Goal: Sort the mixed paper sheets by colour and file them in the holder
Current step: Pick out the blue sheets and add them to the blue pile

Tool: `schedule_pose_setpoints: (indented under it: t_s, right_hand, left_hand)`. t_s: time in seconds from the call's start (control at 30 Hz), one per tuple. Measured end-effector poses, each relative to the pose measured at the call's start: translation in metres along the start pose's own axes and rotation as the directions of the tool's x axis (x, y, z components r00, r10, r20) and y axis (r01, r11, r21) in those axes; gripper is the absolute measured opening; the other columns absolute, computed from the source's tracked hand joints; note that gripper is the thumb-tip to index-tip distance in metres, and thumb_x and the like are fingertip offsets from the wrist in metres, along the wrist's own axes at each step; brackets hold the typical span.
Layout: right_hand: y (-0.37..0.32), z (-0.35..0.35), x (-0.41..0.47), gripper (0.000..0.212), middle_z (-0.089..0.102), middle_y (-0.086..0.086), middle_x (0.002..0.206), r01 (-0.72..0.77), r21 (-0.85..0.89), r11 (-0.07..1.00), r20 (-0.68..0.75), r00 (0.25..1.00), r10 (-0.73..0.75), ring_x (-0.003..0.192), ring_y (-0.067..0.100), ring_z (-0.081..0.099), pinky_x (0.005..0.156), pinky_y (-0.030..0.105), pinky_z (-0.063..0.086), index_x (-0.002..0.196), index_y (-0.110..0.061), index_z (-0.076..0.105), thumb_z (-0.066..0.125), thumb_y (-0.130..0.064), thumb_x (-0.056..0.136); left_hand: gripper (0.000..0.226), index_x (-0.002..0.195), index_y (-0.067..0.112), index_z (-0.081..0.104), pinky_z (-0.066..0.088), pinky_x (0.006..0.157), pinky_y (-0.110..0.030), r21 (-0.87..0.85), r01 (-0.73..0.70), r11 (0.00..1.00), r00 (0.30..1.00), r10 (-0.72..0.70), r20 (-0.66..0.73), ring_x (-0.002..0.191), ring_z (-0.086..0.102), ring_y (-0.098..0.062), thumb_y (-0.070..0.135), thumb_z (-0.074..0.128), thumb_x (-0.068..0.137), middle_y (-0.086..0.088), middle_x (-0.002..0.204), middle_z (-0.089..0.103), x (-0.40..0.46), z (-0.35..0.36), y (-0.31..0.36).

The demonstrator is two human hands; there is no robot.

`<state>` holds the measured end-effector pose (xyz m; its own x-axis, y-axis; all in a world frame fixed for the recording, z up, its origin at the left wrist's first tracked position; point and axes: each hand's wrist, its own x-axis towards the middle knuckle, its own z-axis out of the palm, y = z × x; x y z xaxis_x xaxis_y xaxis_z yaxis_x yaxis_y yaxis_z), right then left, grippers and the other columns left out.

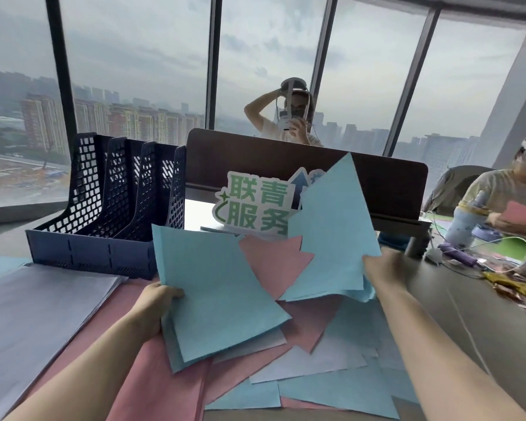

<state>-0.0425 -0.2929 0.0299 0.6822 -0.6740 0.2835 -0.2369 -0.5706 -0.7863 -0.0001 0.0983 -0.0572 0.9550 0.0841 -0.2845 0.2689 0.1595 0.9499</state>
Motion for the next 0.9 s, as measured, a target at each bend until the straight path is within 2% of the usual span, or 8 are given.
schedule_pose_setpoints:
  t_s: [0.2, 0.33, 0.43, 0.57, 0.67, 0.73, 0.8, 0.9]
  right_hand:
    - [-0.034, -0.037, 0.010, 0.023, 0.069, 0.005, 0.087, 0.124, 0.110, 0.986, -0.180, 0.978, -0.102, 0.085, 0.029, 0.063, 0.069, 0.030, 0.044, 0.095, -0.011, 0.072, 0.057, -0.010, 0.078]
    - [-0.048, -0.040, 0.014, 0.016, 0.071, 0.003, 0.085, 0.131, 0.210, 0.969, -0.178, 0.979, -0.094, 0.083, 0.026, 0.066, 0.068, 0.027, 0.045, 0.089, -0.014, 0.070, 0.061, -0.012, 0.076]
    - [-0.051, -0.022, 0.002, 0.013, 0.069, 0.003, 0.086, 0.112, 0.328, 0.938, -0.022, 0.994, -0.110, 0.079, 0.022, 0.063, 0.063, 0.024, 0.047, 0.082, -0.017, 0.067, 0.066, -0.004, 0.080]
    - [-0.029, 0.032, -0.022, 0.010, 0.074, 0.003, 0.090, -0.054, 0.348, 0.936, 0.309, 0.949, -0.060, 0.085, 0.026, 0.070, 0.081, 0.039, 0.058, 0.082, -0.018, 0.071, 0.071, -0.008, 0.081]
    - [-0.011, 0.072, -0.043, 0.017, 0.075, 0.009, 0.098, -0.185, 0.328, 0.926, 0.524, 0.852, -0.015, 0.089, 0.028, 0.071, 0.086, 0.042, 0.057, 0.101, -0.006, 0.073, 0.070, -0.004, 0.085]
    - [-0.003, 0.092, -0.057, 0.022, 0.075, 0.013, 0.100, -0.267, 0.327, 0.907, 0.647, 0.763, -0.009, 0.084, 0.027, 0.072, 0.079, 0.038, 0.059, 0.108, 0.001, 0.069, 0.068, 0.001, 0.086]
    - [-0.002, 0.104, -0.067, 0.020, 0.076, 0.012, 0.093, -0.317, 0.308, 0.897, 0.737, 0.676, -0.014, 0.076, 0.024, 0.073, 0.069, 0.033, 0.060, 0.105, 0.001, 0.069, 0.068, 0.004, 0.086]
    - [-0.005, 0.112, -0.073, 0.020, 0.076, 0.013, 0.095, -0.293, 0.237, 0.926, 0.799, 0.601, -0.014, 0.080, 0.027, 0.073, 0.072, 0.037, 0.060, 0.103, -0.002, 0.069, 0.070, 0.004, 0.084]
  left_hand:
    - [0.021, 0.097, 0.000, 0.062, 0.055, 0.073, -0.039, 0.001, -0.015, 1.000, 0.999, 0.015, 0.038, 0.077, 0.066, -0.035, -0.015, 0.049, 0.087, -0.021, 0.093, 0.069, -0.006, -0.001, 0.002]
    - [0.022, 0.100, 0.002, 0.061, 0.055, 0.069, -0.038, -0.022, -0.006, 1.000, 0.999, 0.007, 0.044, 0.080, 0.067, -0.035, -0.013, 0.048, 0.089, -0.021, 0.095, 0.070, -0.007, -0.001, 0.003]
    - [0.025, 0.109, -0.001, 0.061, 0.056, 0.074, -0.042, -0.018, 0.011, 1.000, 0.998, -0.009, 0.061, 0.083, 0.068, -0.039, -0.010, 0.050, 0.088, -0.025, 0.099, 0.071, -0.005, -0.004, 0.002]
    - [0.027, 0.115, -0.001, 0.060, 0.058, 0.075, -0.046, -0.018, 0.031, 0.999, 0.995, -0.029, 0.099, 0.083, 0.069, -0.040, -0.004, 0.052, 0.090, -0.025, 0.098, 0.072, -0.003, -0.008, 0.001]
    - [0.021, 0.114, 0.007, 0.062, 0.058, 0.075, -0.047, -0.069, 0.016, 0.997, 0.990, -0.006, 0.142, 0.084, 0.071, -0.038, 0.016, 0.056, 0.097, -0.020, 0.099, 0.073, -0.003, -0.008, 0.002]
    - [0.025, 0.113, 0.010, 0.063, 0.059, 0.076, -0.047, -0.083, -0.003, 0.997, 0.982, 0.018, 0.189, 0.086, 0.072, -0.037, 0.027, 0.062, 0.095, -0.018, 0.101, 0.074, -0.003, -0.007, 0.002]
    - [0.031, 0.115, 0.009, 0.061, 0.059, 0.074, -0.046, -0.091, -0.015, 0.996, 0.970, 0.036, 0.239, 0.084, 0.072, -0.036, 0.021, 0.071, 0.088, -0.018, 0.101, 0.074, -0.002, -0.007, 0.002]
    - [0.055, 0.121, 0.006, 0.058, 0.059, 0.073, -0.047, -0.051, -0.012, 0.999, 0.955, 0.026, 0.296, 0.088, 0.071, -0.038, 0.007, 0.079, 0.070, -0.020, 0.106, 0.072, 0.000, -0.007, 0.001]
